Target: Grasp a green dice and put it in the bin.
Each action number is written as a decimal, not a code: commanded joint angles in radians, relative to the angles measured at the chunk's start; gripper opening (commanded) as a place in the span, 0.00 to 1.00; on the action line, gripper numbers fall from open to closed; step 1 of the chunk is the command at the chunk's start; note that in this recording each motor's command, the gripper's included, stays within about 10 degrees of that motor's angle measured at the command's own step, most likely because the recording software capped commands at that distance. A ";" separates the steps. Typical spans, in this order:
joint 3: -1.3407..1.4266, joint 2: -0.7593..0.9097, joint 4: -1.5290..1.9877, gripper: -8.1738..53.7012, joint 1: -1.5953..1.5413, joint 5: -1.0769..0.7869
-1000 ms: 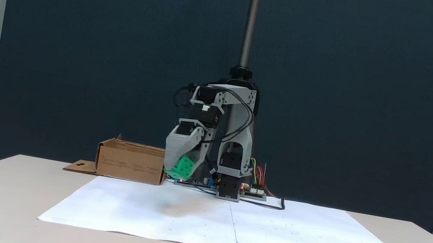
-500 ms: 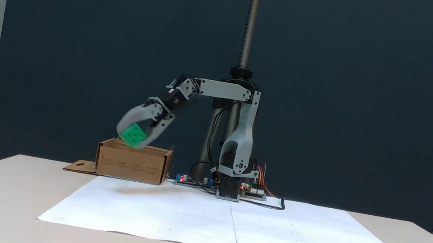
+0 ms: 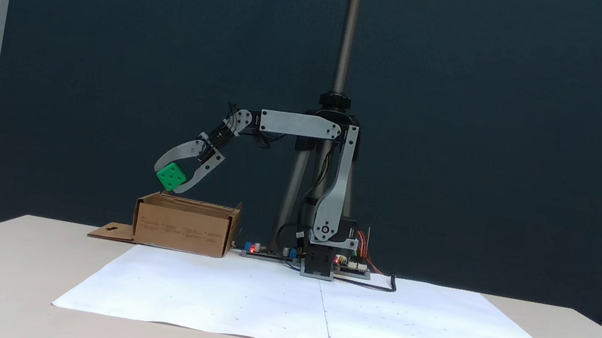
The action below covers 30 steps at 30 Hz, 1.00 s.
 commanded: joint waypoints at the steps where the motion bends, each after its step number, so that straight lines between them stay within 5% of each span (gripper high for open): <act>1: -0.037 0.023 -0.060 0.32 0.060 -0.094; 19: 0.170 0.006 -0.049 0.32 0.241 -0.334; 20: 0.170 0.006 -0.049 0.37 0.241 -0.334; 22: 0.178 0.006 -0.048 0.65 0.241 -0.333; 24: 0.186 0.006 -0.049 0.74 0.241 -0.333; 30: 0.183 0.012 -0.098 0.78 0.239 -0.331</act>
